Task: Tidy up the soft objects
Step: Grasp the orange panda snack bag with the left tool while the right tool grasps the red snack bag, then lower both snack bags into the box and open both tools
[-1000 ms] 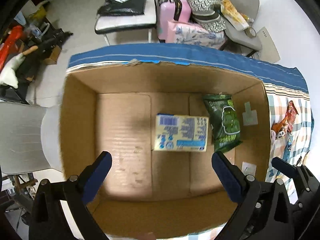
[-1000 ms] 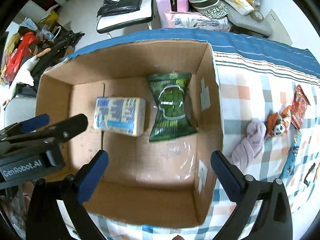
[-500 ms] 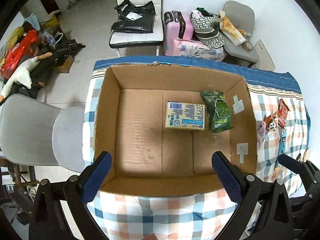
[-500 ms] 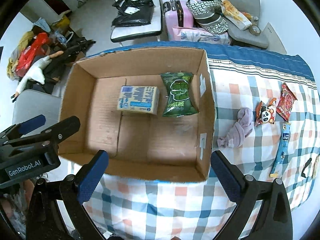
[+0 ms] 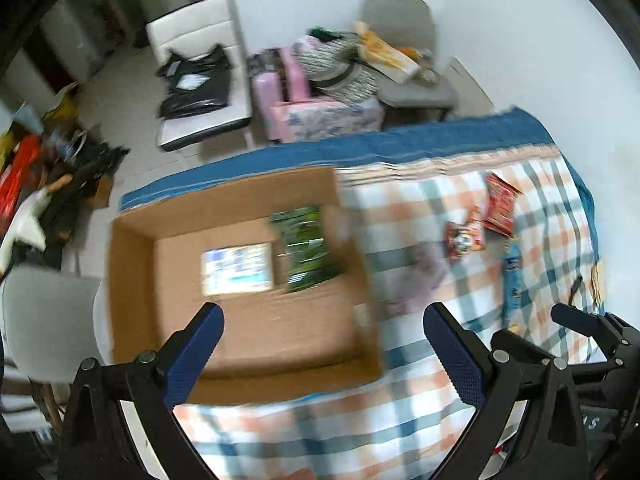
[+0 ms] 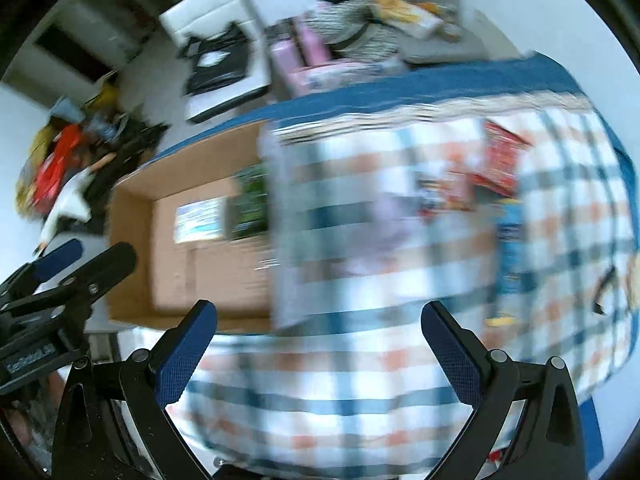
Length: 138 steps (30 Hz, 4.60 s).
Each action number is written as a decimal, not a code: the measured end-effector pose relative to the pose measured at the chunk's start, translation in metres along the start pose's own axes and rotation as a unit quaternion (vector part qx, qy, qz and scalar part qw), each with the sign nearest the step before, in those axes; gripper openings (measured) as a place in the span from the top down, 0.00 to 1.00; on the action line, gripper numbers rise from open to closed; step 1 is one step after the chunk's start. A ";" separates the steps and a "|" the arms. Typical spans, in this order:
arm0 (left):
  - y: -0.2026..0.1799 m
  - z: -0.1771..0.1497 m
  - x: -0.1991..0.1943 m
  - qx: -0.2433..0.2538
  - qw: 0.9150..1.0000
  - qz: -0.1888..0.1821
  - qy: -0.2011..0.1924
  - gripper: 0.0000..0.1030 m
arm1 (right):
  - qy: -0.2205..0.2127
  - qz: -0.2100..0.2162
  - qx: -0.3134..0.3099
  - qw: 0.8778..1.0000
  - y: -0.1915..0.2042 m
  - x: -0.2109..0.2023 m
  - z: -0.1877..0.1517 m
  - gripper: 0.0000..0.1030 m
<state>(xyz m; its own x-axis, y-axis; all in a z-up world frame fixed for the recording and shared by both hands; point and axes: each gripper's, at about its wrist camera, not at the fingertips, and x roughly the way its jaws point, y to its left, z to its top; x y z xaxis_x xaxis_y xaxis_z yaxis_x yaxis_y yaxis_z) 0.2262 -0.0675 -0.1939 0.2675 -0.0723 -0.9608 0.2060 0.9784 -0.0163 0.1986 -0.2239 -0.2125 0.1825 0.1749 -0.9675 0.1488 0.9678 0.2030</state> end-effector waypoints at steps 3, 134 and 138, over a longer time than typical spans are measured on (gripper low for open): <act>-0.050 0.023 0.039 0.030 0.999 0.002 0.036 0.01 | 0.013 -0.012 0.044 0.999 -0.063 0.010 0.013 0.00; 0.243 0.033 0.174 -0.178 0.968 -0.016 0.179 0.61 | 0.200 -0.038 -0.054 0.978 0.172 0.189 0.011 0.51; 0.246 0.036 0.174 -0.182 0.967 -0.023 0.178 0.45 | 0.196 -0.038 -0.054 0.978 0.169 0.188 0.013 0.33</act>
<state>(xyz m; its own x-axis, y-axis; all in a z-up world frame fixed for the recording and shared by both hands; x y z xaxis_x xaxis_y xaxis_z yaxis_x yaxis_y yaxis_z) 0.3569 0.1533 -0.3552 -0.0877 -0.1098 -0.9901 -0.1528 0.9836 -0.0956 0.2709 -0.0298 -0.3583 -0.2158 0.1370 -0.9668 0.0403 0.9905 0.1314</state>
